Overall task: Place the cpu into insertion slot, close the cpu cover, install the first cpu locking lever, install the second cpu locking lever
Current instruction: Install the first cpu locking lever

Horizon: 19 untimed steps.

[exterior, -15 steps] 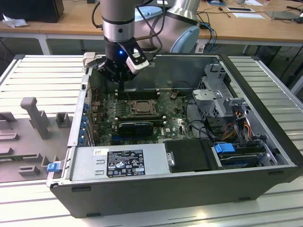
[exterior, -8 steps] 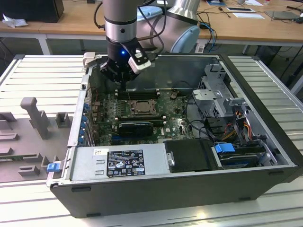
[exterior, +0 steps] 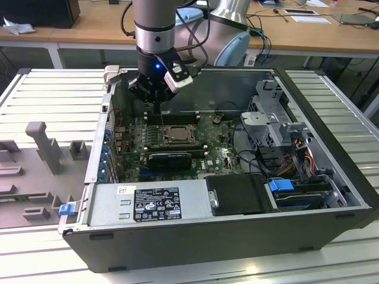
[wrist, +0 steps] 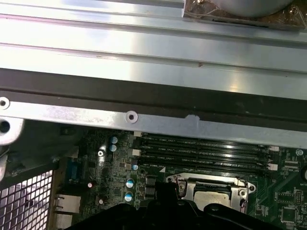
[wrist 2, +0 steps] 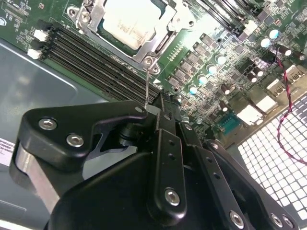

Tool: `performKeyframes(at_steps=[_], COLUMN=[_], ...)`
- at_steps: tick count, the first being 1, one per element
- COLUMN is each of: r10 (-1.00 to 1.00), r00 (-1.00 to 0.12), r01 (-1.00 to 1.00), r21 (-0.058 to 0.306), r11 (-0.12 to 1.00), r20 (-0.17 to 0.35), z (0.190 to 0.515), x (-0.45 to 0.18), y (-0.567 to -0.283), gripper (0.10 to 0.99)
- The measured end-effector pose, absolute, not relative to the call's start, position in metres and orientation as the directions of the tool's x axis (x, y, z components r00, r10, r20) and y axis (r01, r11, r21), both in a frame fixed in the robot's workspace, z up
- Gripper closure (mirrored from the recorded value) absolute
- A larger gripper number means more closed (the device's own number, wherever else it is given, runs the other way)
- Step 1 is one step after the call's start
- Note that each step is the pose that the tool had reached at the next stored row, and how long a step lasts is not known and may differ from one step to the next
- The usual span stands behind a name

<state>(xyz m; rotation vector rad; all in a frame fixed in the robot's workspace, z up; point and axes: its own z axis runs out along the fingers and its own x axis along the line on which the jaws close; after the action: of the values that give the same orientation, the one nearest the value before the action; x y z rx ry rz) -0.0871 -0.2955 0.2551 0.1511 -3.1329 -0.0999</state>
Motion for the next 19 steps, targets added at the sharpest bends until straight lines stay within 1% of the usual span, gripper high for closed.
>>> performKeyframes(at_steps=[19], r10=[-0.096], r00=[-0.995], r01=[-0.096], r21=[0.064], r11=[0.993], r20=[0.001], z=[0.252], x=[-0.055], y=[-0.295], gripper=[0.980])
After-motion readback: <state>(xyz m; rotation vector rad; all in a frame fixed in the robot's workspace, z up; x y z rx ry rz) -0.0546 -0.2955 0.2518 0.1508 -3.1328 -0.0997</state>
